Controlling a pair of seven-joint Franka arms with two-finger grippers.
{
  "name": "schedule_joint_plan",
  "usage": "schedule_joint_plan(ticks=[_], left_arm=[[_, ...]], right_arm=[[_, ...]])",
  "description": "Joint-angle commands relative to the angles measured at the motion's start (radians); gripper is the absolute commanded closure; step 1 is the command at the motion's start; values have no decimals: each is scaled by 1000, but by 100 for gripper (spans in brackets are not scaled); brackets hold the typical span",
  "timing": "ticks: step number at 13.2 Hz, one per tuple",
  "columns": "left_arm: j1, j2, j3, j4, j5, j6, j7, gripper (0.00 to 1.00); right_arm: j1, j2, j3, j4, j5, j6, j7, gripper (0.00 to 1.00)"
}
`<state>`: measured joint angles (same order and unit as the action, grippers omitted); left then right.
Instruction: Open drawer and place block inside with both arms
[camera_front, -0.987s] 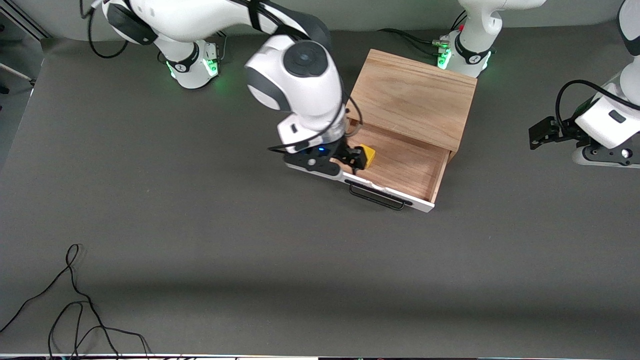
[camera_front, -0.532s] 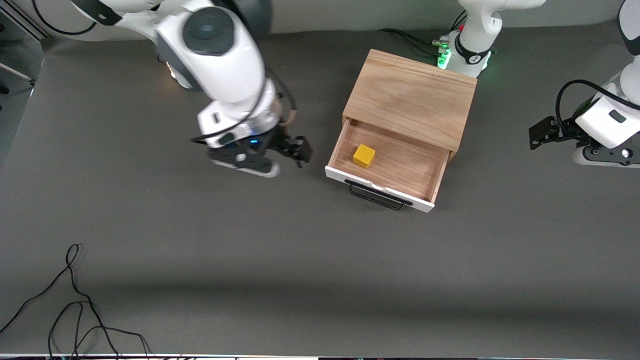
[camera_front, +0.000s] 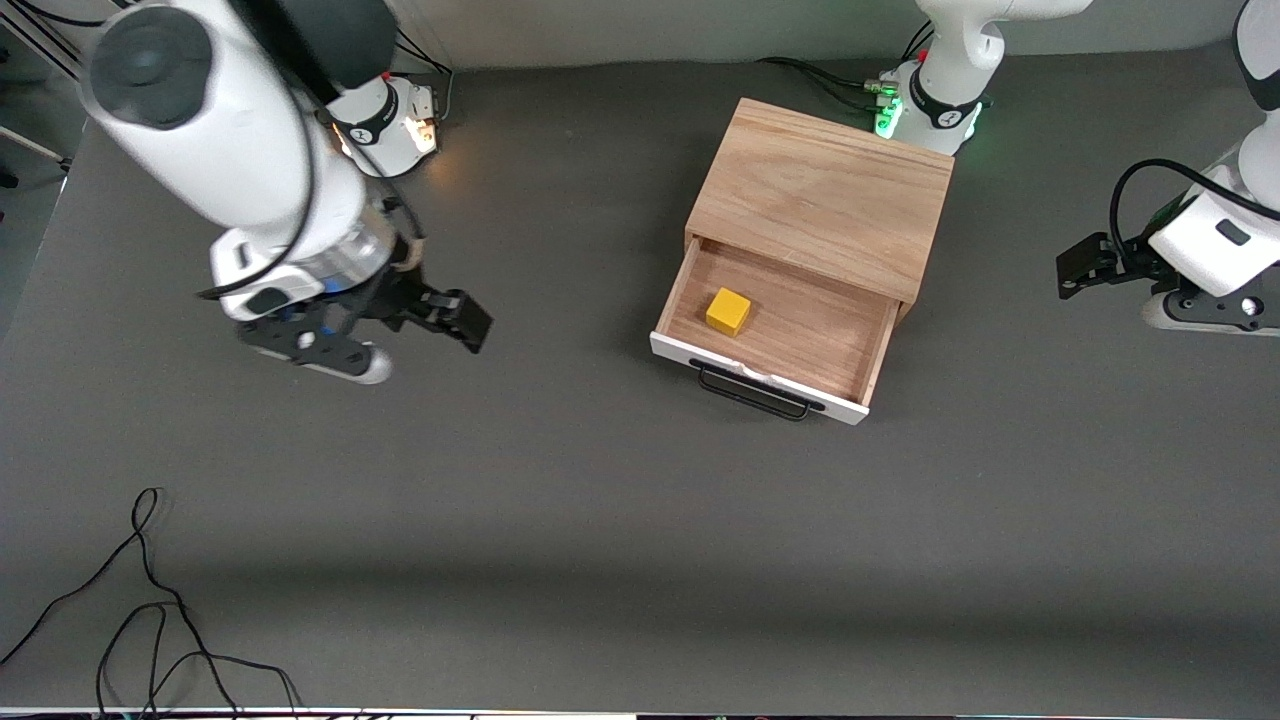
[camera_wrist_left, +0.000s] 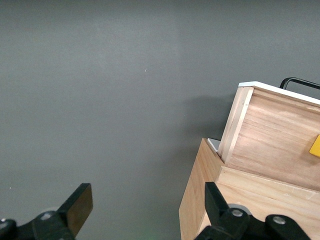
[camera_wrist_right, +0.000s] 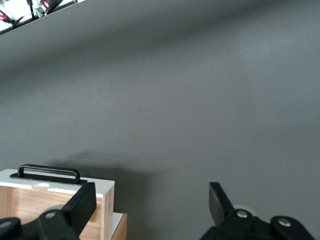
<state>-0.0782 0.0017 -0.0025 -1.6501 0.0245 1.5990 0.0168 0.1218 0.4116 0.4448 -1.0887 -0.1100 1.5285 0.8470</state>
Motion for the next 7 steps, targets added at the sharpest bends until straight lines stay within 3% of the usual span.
schedule_joint_plan(ticks=[1,7], left_arm=[[-9,4,4,23,2,-24,-1,0],[-8,4,4,23,2,-24,0,0]], right_arm=[[-1,-106,-122,-100,73,1,-162,0],[1,-269,-286,-290,124,13,-395,0]])
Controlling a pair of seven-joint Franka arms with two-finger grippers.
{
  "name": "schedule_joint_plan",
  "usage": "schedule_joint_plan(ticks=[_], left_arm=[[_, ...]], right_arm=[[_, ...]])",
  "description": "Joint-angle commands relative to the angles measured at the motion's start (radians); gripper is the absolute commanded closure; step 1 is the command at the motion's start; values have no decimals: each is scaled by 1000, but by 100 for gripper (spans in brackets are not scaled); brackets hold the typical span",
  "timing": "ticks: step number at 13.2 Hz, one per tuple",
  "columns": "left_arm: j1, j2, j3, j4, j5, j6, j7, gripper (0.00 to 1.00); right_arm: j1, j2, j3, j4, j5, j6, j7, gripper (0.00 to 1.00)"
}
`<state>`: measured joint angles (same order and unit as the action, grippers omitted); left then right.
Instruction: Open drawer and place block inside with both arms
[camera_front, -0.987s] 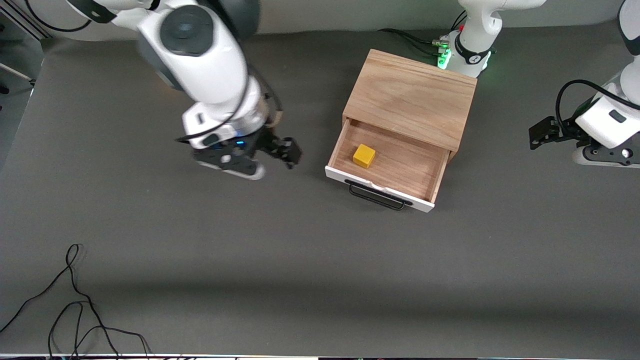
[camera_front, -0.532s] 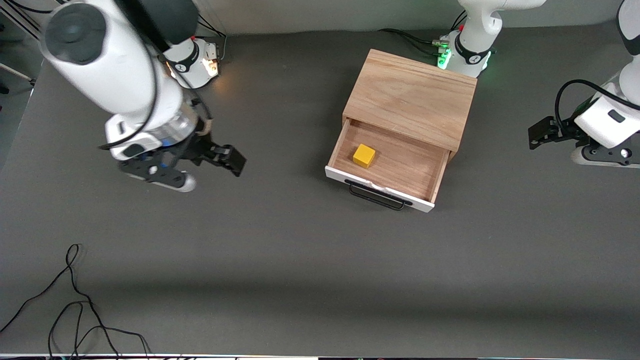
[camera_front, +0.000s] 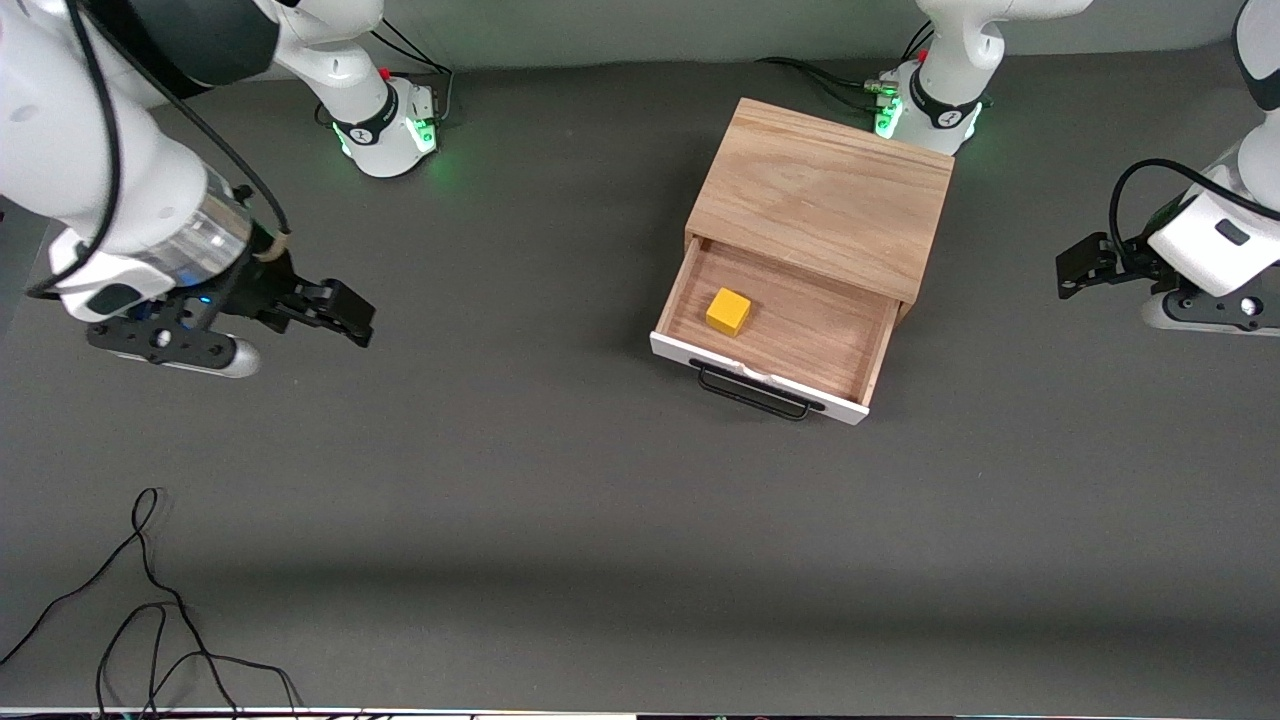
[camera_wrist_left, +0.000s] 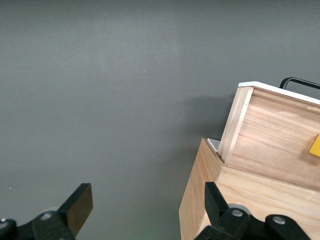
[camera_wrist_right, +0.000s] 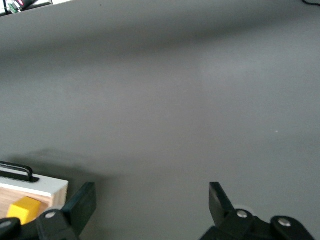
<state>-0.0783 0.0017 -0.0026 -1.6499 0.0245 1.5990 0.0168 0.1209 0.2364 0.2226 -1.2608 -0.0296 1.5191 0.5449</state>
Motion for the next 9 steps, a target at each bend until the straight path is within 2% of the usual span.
schedule_joint_plan(ticks=[1,5,7,9], left_arm=[[-6,4,4,22,2,-24,2,0],[-3,4,4,22,2,-24,3,0],[-5,4,4,22,2,-24,2,0],[-5,4,4,22,2,-24,2,0]], right_arm=[[2,-123,-95,-158,49,33,-139,0],[3,-218,-230,-317,74,85,-351,0],[5,-232,-255,-350,74,90,-390,0],[6,-273,-284,-440,71,140,-401,0]])
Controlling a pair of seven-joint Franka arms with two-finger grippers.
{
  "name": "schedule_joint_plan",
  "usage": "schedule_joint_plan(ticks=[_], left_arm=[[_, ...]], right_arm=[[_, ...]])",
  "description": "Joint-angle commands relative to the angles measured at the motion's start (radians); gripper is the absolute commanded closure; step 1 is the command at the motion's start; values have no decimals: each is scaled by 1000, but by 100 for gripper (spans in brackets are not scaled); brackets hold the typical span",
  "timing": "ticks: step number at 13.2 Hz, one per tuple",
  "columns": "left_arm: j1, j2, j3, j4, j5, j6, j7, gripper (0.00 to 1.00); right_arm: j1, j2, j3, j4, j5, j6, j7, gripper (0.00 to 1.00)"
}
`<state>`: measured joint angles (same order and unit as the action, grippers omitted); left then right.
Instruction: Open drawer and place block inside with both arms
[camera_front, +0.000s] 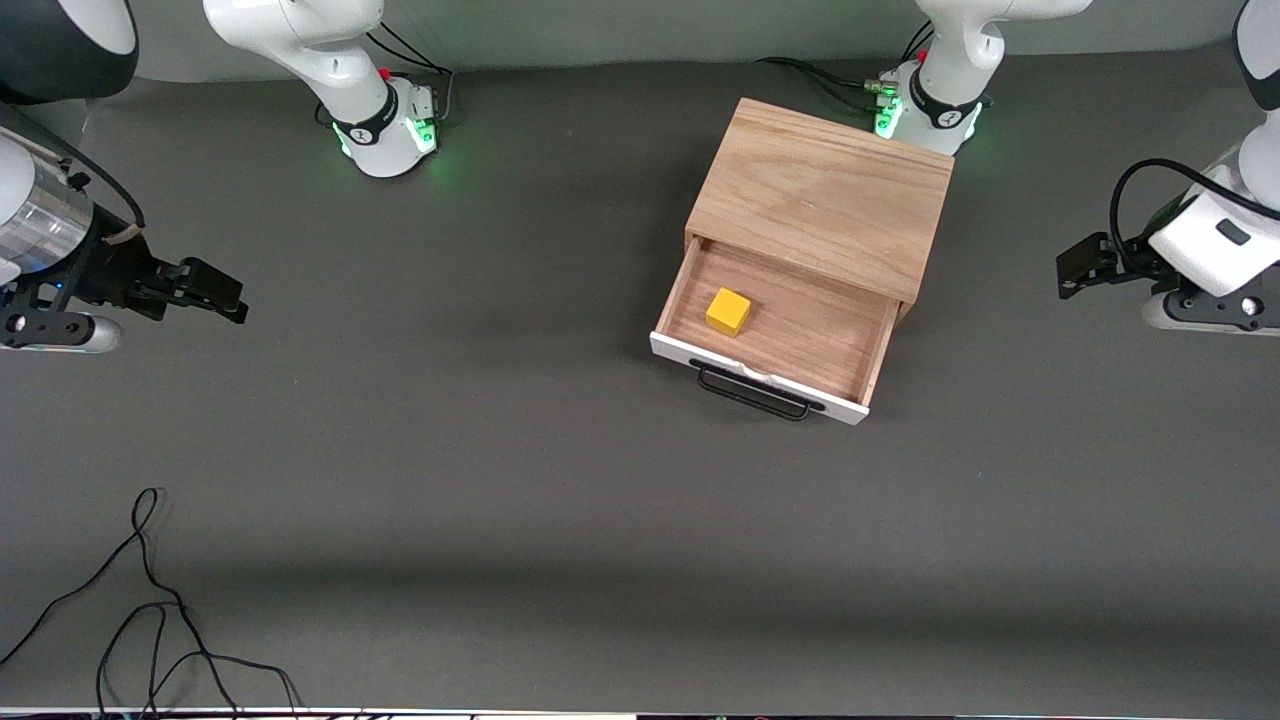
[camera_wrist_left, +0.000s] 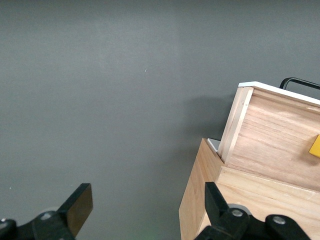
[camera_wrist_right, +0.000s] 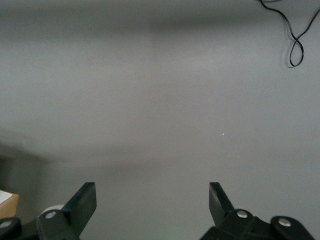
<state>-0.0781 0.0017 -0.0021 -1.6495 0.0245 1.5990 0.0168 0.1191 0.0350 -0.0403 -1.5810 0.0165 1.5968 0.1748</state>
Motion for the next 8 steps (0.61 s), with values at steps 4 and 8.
schedule_joint_plan(ticks=[4,8], left_arm=[[-6,6,4,22,2,-24,2,0],[-6,6,4,22,2,-24,2,0]], right_arm=[[8,-106,-23,-209,13,118,-29,0],[7,-95,-23,-195,10,129,-29,0]])
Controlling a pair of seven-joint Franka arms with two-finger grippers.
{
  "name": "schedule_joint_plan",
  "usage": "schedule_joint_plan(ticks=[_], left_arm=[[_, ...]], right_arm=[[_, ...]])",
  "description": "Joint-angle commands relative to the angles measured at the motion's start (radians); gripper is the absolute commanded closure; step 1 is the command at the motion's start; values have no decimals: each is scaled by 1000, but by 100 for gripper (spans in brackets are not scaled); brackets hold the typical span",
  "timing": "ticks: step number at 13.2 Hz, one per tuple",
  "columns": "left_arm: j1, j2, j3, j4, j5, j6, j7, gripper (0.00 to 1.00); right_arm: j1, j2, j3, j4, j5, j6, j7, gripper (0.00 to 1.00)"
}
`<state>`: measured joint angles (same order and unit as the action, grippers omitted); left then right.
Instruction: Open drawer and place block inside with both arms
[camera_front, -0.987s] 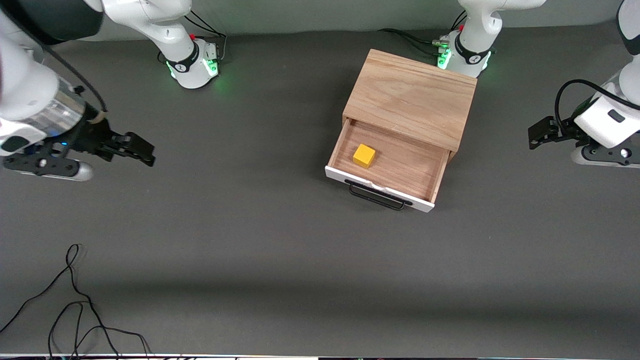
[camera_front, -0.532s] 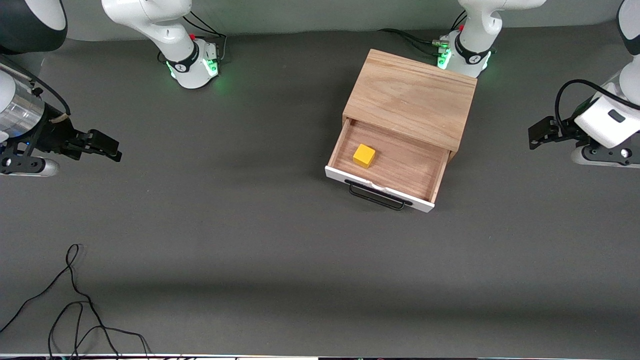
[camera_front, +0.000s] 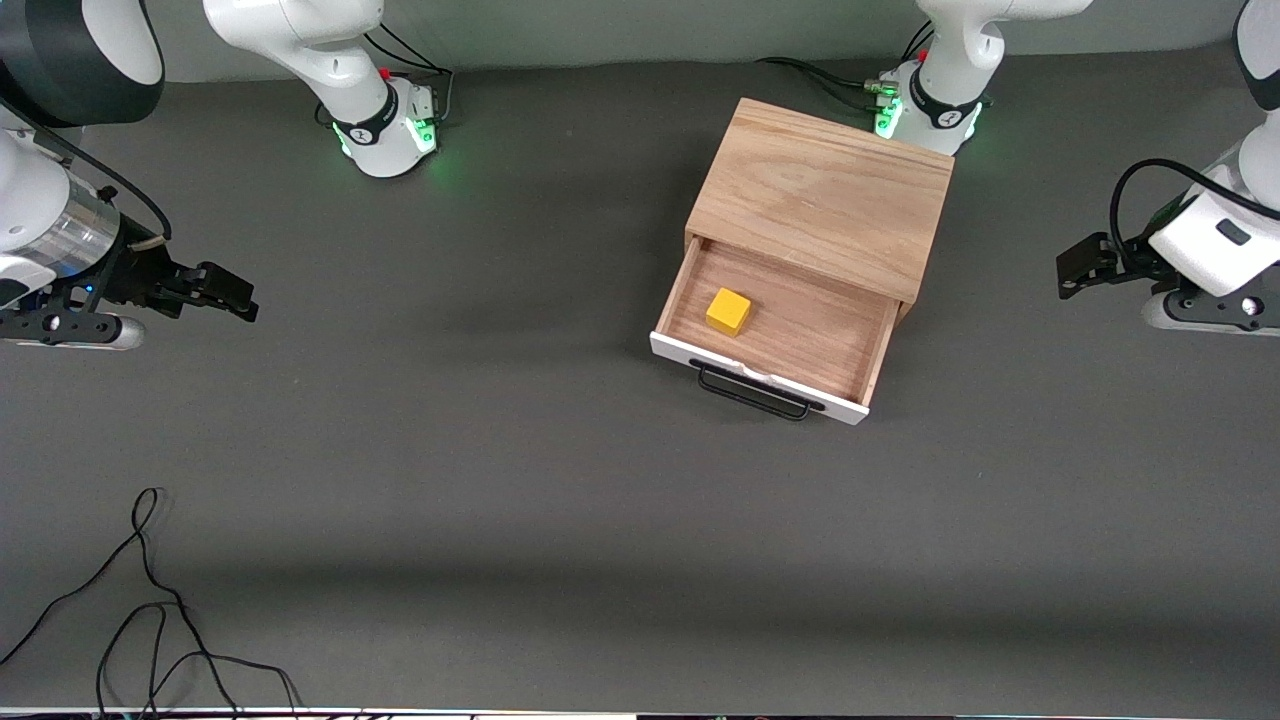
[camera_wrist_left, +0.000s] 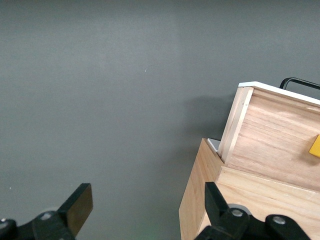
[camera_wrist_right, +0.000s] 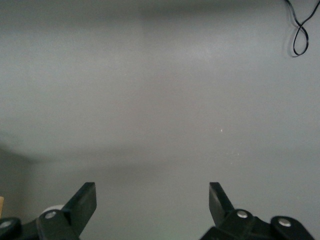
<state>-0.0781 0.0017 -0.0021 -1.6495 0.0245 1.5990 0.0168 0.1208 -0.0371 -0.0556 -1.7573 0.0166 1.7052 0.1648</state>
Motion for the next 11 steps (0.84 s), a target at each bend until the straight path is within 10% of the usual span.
schedule_joint_plan(ticks=[1,11], left_arm=[[-8,6,4,22,2,-24,2,0],[-8,4,4,22,2,-24,2,0]], right_arm=[[5,-23,-10,-19,13,25,-13,0],[5,-15,-32,-13,8,19,-22,0]])
